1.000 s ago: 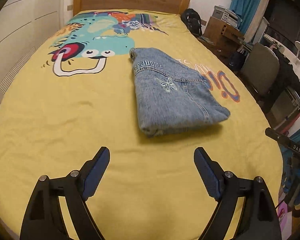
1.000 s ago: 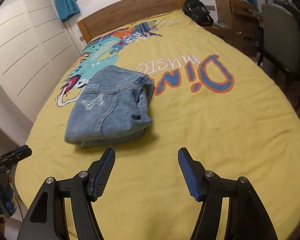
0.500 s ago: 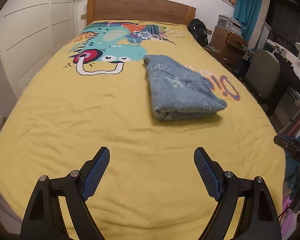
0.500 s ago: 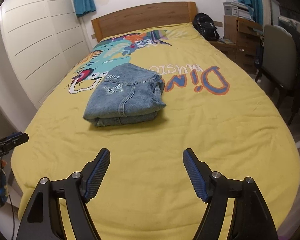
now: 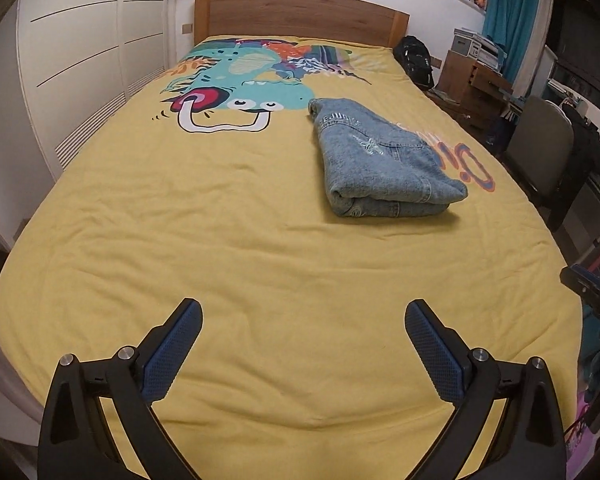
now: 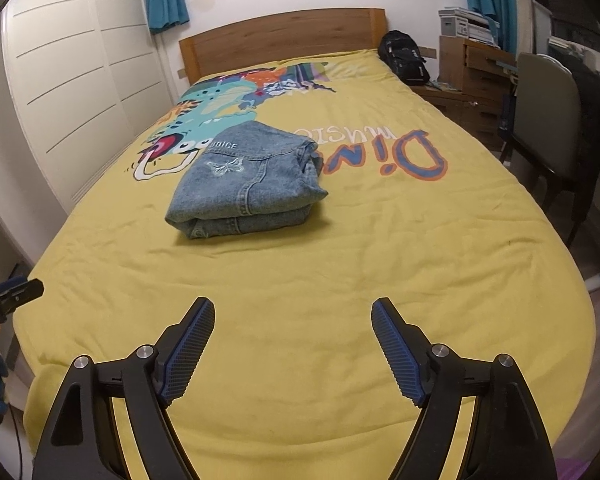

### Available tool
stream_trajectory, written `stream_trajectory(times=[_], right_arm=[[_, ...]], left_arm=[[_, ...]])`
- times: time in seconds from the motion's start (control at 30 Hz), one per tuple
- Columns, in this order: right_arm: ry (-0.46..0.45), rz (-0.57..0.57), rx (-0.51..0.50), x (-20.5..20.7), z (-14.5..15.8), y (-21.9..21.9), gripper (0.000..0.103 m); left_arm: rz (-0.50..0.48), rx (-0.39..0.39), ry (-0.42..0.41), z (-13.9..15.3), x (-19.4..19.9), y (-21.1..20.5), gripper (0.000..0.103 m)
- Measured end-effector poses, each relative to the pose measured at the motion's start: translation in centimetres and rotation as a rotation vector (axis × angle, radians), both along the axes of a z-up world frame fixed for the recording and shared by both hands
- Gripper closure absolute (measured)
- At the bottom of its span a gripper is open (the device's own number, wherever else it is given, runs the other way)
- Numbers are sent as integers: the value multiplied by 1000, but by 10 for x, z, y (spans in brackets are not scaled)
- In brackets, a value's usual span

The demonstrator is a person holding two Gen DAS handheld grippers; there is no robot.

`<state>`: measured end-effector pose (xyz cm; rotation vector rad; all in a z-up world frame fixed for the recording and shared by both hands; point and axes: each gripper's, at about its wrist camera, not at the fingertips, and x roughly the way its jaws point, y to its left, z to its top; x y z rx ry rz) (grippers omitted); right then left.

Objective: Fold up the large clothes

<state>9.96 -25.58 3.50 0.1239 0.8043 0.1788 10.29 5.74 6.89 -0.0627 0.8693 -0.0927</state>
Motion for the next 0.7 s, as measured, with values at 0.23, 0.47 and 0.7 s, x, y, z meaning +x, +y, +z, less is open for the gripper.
stream_trajectory(times=[0.23,0.47,0.7], right_arm=[[-1,-54,0,-3,-8,-11,15],[10,-84,-14,-3,-20,-18,1],[13,-97,-42,-5,-30,-19,1]], left_arm=[[-12,18,1,-8,-5,-8,3],[-19,35,-9,-13,-7,-17,3],[-4,66,-22,-17,-7,-26,3]])
